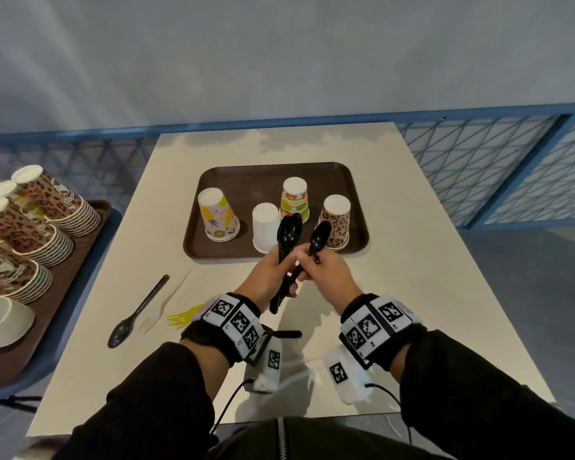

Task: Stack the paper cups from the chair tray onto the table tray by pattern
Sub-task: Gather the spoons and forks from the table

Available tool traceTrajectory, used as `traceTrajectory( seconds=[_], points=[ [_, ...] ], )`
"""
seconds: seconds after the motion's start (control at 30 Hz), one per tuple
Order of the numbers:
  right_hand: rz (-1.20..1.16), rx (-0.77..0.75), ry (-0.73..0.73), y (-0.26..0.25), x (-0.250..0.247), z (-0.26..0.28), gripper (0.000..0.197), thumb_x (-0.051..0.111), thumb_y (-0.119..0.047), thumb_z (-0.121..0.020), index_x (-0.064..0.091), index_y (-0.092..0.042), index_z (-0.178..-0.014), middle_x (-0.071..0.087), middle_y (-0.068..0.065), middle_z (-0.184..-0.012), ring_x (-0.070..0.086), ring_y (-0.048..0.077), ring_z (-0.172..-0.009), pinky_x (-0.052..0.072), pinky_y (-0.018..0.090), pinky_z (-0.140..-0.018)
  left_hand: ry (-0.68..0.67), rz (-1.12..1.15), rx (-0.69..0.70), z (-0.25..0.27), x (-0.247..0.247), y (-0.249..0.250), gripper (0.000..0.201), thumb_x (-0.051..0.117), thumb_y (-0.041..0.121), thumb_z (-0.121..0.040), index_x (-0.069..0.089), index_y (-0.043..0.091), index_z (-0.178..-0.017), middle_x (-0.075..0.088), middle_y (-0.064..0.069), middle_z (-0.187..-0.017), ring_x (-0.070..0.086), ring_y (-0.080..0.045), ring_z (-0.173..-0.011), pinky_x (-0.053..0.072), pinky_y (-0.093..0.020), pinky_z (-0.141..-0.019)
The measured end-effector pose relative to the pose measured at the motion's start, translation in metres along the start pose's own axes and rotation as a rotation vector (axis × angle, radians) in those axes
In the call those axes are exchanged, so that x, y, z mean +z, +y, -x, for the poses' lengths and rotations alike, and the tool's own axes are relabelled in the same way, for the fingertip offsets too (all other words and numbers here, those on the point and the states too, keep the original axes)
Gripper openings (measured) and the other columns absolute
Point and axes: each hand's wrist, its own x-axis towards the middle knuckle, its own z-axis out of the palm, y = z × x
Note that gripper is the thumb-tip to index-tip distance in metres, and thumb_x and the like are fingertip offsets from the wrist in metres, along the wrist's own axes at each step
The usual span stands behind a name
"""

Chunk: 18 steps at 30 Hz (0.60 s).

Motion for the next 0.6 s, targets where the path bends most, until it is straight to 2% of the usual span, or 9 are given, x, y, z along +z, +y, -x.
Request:
traceTrajectory(
  seconds=[0.03,0.1,0.17,0.27,0.37,0.47,0.6],
  points=[
    [-0.035,-0.007,-0.015,-0.004,0.007,0.001,0.014,0.049,-0.023,-0.092,0.057,-0.014,-0.098,0.058,-0.003,-0.067,0.058,0.014,-0.064,0.049,0.036,-0.074,0.046,-0.022,0.009,0.001,-0.009,-0.002,0.018,0.041,0.024,-0.098,0.053,0.017,-0.11,0.053,0.0,-0.056,0.043,-0.009,-0.04,0.036,-0.019,-0.04],
    [-0.018,-0.024,-0.032,-0.005,0.02,0.0,0.014,0.048,-0.024,-0.093,0.055,-0.014,-0.098,0.059,-0.004,-0.073,0.059,0.012,-0.068,0.048,0.031,-0.074,0.132,-0.056,-0.002,0.005,-0.031,-0.006,0.016,0.04,0.025,-0.098,0.05,0.013,-0.102,0.047,-0.002,-0.056,0.038,-0.008,-0.037,0.032,-0.019,-0.039],
    [0.183,-0.102,-0.078,-0.002,0.031,0.002,0.016,0.051,-0.022,-0.091,0.058,-0.009,-0.096,0.061,0.002,-0.08,0.057,0.015,-0.071,0.044,0.025,-0.07,0.198,-0.048,-0.023,0.012,-0.051,-0.008,0.022,0.039,0.028,-0.099,0.05,0.013,-0.088,0.041,-0.001,-0.056,0.034,-0.006,-0.037,0.031,-0.018,-0.038],
    [0.613,-0.238,-0.333,0.014,0.05,0.007,0.018,0.063,-0.018,-0.081,0.061,-0.006,-0.095,0.061,0.012,-0.097,0.056,0.022,-0.084,0.043,0.03,-0.077,0.239,0.002,-0.037,0.021,-0.078,-0.009,0.027,0.039,0.026,-0.099,0.046,0.014,-0.076,0.034,0.0,-0.058,0.03,-0.005,-0.037,0.028,-0.016,-0.037],
    [0.882,-0.226,-0.563,0.029,0.065,0.009,0.032,0.069,-0.021,-0.076,0.056,-0.005,-0.101,0.056,0.013,-0.107,0.056,0.029,-0.096,0.038,0.031,-0.075,0.258,0.038,-0.044,0.031,-0.098,-0.011,0.026,0.038,0.022,-0.099,0.043,0.014,-0.075,0.033,-0.001,-0.059,0.03,-0.005,-0.037,0.028,-0.016,-0.036],
    [0.972,-0.214,-0.597,0.031,0.073,0.006,0.025,0.064,-0.021,-0.08,0.057,-0.006,-0.099,0.057,0.014,-0.108,0.054,0.031,-0.099,0.035,0.031,-0.074,0.294,0.067,-0.053,0.04,-0.11,-0.014,0.025,0.04,0.02,-0.099,0.042,0.015,-0.074,0.033,-0.001,-0.06,0.031,-0.005,-0.038,0.028,-0.016,-0.036],
    [1.052,-0.23,-0.57,0.03,0.075,0.0,0.017,0.055,-0.017,-0.084,0.058,-0.008,-0.098,0.061,0.014,-0.106,0.054,0.031,-0.101,0.041,0.036,-0.079,0.328,0.092,-0.055,0.05,-0.116,-0.019,0.025,0.041,0.018,-0.098,0.042,0.014,-0.074,0.035,-0.002,-0.06,0.033,-0.006,-0.037,0.029,-0.016,-0.036]
  ],
)
